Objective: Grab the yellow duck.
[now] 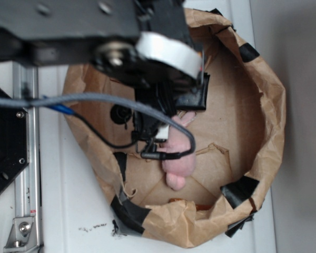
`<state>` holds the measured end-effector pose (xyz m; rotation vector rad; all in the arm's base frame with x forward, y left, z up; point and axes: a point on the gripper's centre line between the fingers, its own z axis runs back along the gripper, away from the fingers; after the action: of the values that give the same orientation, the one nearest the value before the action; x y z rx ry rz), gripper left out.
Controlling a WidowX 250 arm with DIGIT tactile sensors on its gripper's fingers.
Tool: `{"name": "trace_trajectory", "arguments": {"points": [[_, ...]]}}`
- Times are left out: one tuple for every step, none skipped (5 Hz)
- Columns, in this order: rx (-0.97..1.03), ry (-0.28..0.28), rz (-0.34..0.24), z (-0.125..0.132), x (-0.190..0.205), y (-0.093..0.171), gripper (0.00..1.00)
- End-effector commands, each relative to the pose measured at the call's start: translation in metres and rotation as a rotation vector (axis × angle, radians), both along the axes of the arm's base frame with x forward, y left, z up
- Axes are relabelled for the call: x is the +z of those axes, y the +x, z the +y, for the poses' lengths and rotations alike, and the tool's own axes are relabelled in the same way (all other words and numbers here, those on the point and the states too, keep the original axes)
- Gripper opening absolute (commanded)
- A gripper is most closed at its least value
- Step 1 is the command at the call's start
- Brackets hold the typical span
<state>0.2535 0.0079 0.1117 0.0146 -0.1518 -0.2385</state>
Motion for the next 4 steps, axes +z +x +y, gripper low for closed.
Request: {"name": "trace_trajectory", "arguments": {"points": [[-0.015,-0.003,-0.043,-0.006,0.009,0.003,1.0],[-0.015,-0.003,-0.043,-0.006,0.009,0.003,1.0],[-0.015,-0.003,-0.043,-0.006,0.009,0.003,1.0],[0.013,0.045,0.029,0.004,-0.03,0.002,1.0]]}}
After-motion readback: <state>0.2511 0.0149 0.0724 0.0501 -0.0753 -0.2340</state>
